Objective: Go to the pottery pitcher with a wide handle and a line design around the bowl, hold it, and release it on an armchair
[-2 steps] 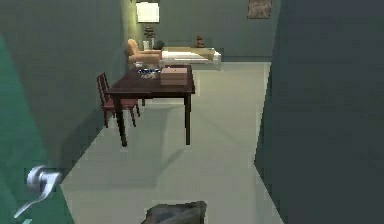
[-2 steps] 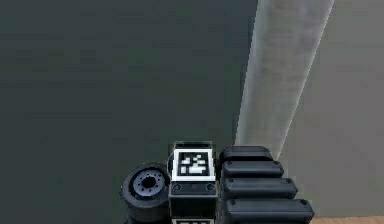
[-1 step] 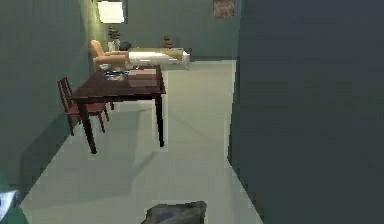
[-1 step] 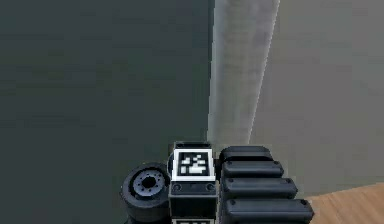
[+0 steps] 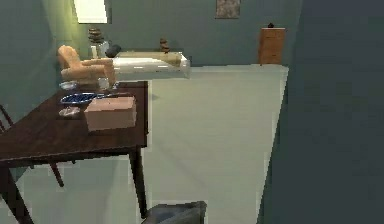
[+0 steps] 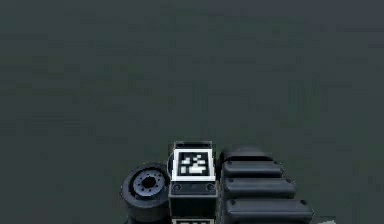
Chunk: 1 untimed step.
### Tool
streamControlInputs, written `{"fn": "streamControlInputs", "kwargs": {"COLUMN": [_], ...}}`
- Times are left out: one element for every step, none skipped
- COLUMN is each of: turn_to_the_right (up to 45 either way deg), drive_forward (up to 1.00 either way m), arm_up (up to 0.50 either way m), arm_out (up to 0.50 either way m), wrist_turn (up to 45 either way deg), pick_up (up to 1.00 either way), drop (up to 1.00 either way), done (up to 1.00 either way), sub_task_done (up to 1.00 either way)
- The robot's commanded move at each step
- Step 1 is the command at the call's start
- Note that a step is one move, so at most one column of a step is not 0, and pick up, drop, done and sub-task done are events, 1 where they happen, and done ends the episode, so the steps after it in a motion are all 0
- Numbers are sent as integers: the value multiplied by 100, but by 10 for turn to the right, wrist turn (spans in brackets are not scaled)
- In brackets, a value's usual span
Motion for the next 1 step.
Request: {"fn": "streamControlInputs", "kwargs": {"turn_to_the_right": [60], "drive_forward": [0], "arm_up": [0], "arm_out": [0], "wrist_turn": [0], "pick_up": [0], "drop": [0], "done": [0], "sub_task_done": [0]}}
